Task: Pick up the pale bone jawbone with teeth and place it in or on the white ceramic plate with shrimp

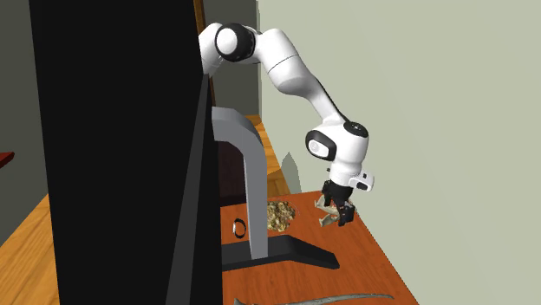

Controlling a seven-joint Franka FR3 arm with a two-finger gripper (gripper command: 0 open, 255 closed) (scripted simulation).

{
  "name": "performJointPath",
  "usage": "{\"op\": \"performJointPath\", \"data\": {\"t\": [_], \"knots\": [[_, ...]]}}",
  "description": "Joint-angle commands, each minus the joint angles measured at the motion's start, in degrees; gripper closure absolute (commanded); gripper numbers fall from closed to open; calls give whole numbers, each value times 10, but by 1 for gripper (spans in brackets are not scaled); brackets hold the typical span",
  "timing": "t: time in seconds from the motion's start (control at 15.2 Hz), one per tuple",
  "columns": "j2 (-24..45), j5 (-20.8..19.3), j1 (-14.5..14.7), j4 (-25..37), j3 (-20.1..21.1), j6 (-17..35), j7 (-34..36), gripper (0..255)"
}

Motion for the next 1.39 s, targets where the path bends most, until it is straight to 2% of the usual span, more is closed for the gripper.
{"op": "performJointPath", "data": {"t": [0.0,0.53,0.59,1.32], "knots": [[12,4,-3,4,5,9,-2,0],[16,5,-4,5,6,11,-2,0],[16,5,-4,5,6,11,-2,255],[3,1,0,0,1,3,0,255]]}}
